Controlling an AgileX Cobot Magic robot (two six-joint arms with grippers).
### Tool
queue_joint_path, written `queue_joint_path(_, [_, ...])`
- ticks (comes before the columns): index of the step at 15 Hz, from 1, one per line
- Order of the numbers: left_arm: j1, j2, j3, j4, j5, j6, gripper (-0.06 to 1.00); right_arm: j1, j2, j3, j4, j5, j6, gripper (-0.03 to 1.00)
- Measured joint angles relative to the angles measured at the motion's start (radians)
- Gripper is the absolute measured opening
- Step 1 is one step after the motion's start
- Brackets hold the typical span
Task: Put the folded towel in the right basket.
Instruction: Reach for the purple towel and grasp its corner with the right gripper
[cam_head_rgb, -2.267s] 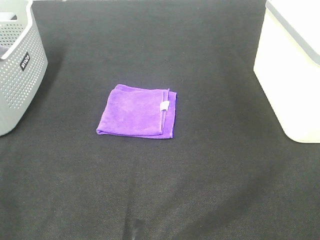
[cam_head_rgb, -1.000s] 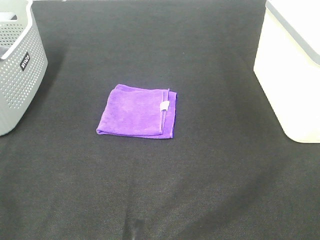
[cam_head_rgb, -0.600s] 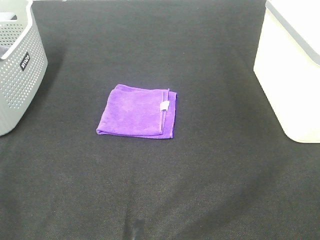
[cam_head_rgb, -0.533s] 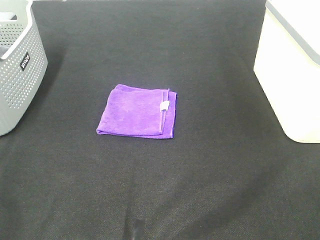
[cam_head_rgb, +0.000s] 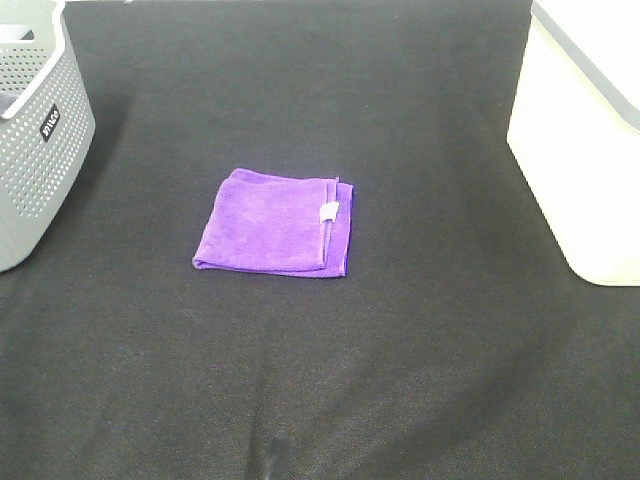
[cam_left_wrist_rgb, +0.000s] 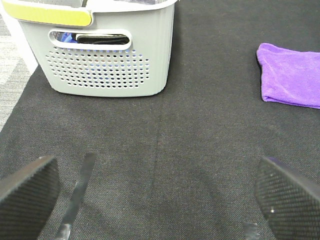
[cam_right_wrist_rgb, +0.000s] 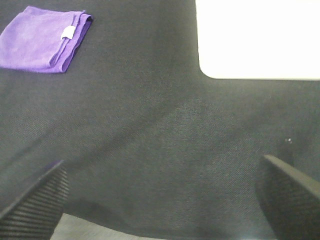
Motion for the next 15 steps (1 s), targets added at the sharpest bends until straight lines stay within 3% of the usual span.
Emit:
queue_joint_path(4, [0.0, 0.0, 0.0, 0.0, 0.0, 0.0, 0.99, 0.0, 0.574, -0.424, 0.021, 0.057, 0.025, 0.96])
queue_joint_path(7, [0.0, 0.0, 0.0, 0.0, 0.0, 0.0, 0.99, 0.0, 0.891, -0.689, 0.154, 0.059, 0.008, 0.96])
queue_joint_path(8, [0.0, 0.0, 0.0, 0.0, 0.0, 0.0, 0.99, 0.0, 0.891, -0.689, 0.154, 0.059, 0.008, 0.96])
queue_joint_path(9, [0.0, 0.0, 0.0, 0.0, 0.0, 0.0, 0.99, 0.006, 0.977, -0.735, 0.224, 0.059, -0.01, 0.95])
queue_joint_path(11, [0.0, 0.0, 0.0, 0.0, 0.0, 0.0, 0.99, 0.098, 1.162, -0.792, 0.295, 0.034, -0.034, 0.95])
queue_joint_path(12, [0.0, 0.0, 0.0, 0.0, 0.0, 0.0, 0.99, 0.179, 1.316, -0.818, 0.325, -0.016, -0.035, 0.95])
queue_joint_path(15, [0.0, 0.0, 0.0, 0.0, 0.0, 0.0, 0.99, 0.259, 1.583, -0.875, 0.423, -0.125, -0.076, 0.95])
